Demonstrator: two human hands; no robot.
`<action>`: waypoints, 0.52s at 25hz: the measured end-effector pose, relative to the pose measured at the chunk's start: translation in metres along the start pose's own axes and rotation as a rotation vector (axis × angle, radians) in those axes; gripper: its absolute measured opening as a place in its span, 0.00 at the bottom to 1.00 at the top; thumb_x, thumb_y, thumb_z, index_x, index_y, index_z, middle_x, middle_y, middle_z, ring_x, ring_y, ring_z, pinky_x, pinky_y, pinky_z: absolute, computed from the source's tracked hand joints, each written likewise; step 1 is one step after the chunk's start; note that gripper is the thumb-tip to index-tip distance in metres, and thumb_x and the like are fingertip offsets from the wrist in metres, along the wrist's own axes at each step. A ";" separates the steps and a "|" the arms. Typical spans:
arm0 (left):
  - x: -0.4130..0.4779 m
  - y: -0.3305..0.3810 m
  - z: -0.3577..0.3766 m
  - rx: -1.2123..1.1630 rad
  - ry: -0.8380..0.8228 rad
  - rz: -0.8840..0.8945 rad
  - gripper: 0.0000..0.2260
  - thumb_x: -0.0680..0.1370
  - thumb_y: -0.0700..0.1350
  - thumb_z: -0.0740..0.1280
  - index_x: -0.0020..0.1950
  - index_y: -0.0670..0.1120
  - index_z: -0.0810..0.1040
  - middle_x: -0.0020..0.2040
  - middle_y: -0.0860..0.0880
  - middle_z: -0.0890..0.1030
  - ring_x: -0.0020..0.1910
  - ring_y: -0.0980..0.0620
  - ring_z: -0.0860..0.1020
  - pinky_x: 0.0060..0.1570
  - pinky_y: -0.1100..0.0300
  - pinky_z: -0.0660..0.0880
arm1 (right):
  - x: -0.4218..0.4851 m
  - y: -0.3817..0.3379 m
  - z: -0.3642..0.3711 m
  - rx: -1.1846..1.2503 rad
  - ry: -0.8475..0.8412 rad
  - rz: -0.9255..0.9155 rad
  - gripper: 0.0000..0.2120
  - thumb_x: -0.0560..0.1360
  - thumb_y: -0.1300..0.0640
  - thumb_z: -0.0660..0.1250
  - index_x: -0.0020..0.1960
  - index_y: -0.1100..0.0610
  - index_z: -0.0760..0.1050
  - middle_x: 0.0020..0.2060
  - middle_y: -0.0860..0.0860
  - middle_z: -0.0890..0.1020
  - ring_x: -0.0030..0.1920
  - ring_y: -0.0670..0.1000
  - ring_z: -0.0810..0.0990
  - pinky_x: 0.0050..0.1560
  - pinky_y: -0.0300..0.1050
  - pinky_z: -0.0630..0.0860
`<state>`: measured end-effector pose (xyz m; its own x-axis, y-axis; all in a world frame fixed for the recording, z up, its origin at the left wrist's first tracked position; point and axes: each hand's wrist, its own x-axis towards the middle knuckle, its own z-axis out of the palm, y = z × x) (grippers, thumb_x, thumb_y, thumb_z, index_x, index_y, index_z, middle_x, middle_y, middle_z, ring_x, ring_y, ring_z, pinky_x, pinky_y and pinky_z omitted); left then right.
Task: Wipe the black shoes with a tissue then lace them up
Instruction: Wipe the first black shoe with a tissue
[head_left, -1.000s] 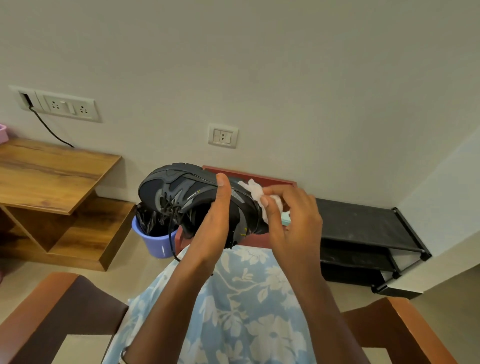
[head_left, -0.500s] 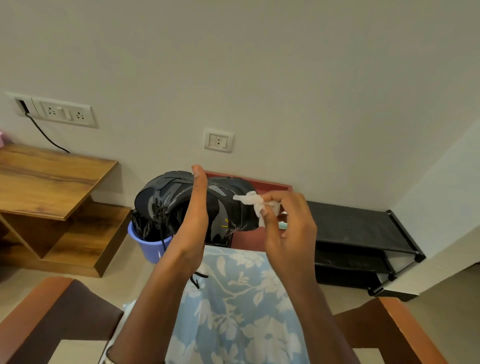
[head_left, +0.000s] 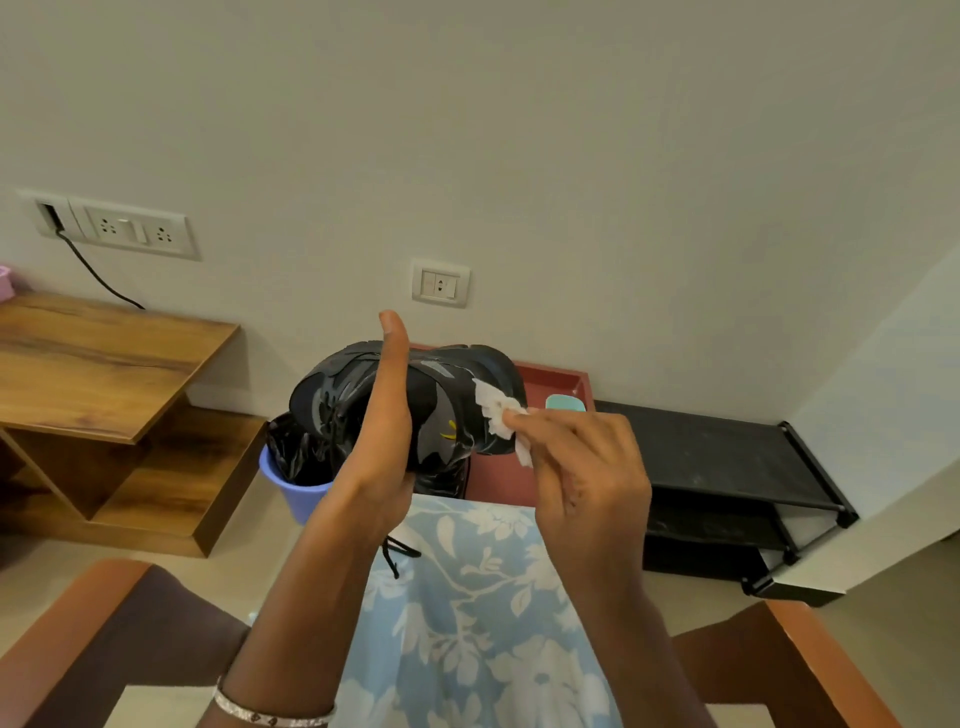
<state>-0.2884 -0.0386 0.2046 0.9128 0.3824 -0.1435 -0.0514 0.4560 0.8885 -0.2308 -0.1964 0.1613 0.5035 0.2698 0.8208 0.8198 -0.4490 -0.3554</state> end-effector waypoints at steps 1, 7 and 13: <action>0.004 0.000 -0.002 -0.015 -0.016 -0.007 0.37 0.68 0.78 0.59 0.54 0.49 0.87 0.58 0.43 0.84 0.61 0.43 0.81 0.69 0.41 0.69 | -0.004 0.000 0.002 -0.015 0.037 0.001 0.11 0.74 0.68 0.72 0.54 0.58 0.85 0.48 0.51 0.85 0.53 0.46 0.77 0.51 0.41 0.78; 0.020 0.007 -0.003 0.158 -0.141 -0.001 0.35 0.72 0.73 0.63 0.68 0.49 0.79 0.64 0.46 0.82 0.66 0.46 0.78 0.71 0.45 0.67 | 0.040 -0.010 0.016 0.049 0.066 0.040 0.09 0.77 0.64 0.68 0.53 0.58 0.85 0.49 0.51 0.85 0.53 0.51 0.80 0.55 0.35 0.75; 0.022 0.009 0.001 0.165 -0.085 0.055 0.34 0.75 0.70 0.53 0.67 0.47 0.77 0.61 0.45 0.83 0.61 0.49 0.81 0.65 0.52 0.73 | 0.049 -0.052 0.019 0.178 -0.050 0.104 0.14 0.76 0.69 0.70 0.59 0.57 0.83 0.51 0.49 0.85 0.52 0.49 0.81 0.57 0.29 0.70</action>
<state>-0.2689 -0.0270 0.2098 0.9415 0.3312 -0.0615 -0.0415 0.2953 0.9545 -0.2435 -0.1439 0.2117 0.5975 0.2738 0.7537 0.7956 -0.3199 -0.5145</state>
